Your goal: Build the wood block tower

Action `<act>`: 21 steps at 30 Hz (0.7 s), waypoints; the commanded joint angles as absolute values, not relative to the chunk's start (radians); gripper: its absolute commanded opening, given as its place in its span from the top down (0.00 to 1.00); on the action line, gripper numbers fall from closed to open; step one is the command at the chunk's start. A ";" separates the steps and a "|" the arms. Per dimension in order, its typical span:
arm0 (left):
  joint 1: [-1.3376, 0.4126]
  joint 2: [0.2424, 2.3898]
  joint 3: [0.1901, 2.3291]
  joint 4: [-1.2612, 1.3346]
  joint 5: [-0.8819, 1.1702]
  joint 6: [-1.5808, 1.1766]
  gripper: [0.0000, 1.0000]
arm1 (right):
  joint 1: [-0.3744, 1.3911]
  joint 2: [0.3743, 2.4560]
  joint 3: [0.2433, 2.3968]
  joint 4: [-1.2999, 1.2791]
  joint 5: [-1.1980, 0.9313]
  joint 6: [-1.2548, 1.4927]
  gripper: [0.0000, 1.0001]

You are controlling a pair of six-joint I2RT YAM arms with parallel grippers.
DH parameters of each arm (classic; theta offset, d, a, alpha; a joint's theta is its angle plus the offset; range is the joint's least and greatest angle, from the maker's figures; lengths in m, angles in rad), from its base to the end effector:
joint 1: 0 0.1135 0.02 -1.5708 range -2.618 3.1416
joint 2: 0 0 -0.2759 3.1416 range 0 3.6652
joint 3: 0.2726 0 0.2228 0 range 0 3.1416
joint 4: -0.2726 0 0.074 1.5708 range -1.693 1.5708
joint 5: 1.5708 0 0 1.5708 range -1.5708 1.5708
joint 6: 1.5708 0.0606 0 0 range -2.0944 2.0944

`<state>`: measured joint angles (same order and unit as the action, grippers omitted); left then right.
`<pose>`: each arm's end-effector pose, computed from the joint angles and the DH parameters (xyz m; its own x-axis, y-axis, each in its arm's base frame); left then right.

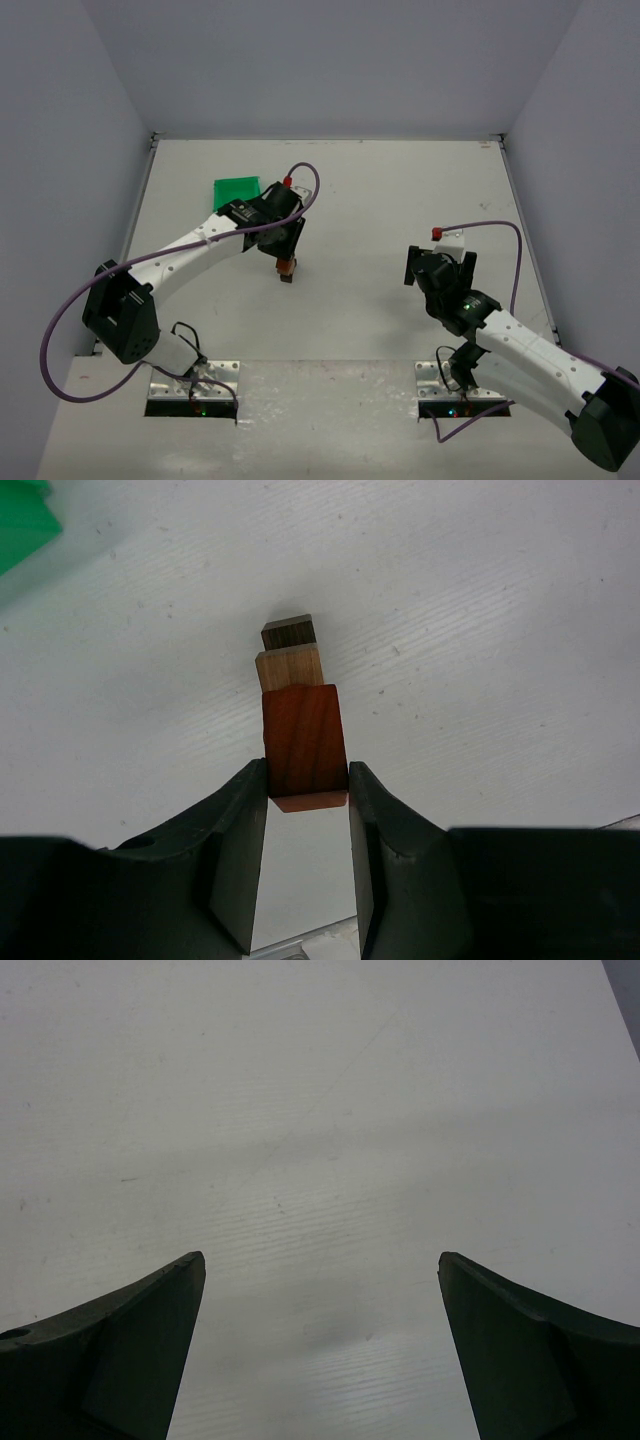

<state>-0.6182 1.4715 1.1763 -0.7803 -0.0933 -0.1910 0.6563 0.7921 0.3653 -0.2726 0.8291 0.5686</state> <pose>0.2308 -0.1572 0.2648 -0.8066 0.3418 -0.4822 0.3950 0.9186 -0.0098 0.1337 0.0466 0.2017 -0.4110 0.1426 -0.9004 0.3040 0.9526 0.0121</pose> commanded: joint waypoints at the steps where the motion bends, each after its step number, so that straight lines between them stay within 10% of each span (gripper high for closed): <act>1: -0.614 1.442 1.207 -0.747 -0.105 -0.201 0.95 | 0.653 0.784 0.385 -0.258 0.861 0.580 0.01; 21: -0.614 1.443 1.206 -0.744 -0.109 -0.207 0.79 | 0.653 0.792 0.387 -0.259 0.860 0.578 0.01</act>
<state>-0.6178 1.4715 1.1763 -0.7780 -0.1036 -0.1928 0.6563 0.7925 0.3653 -0.2726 0.8291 0.5686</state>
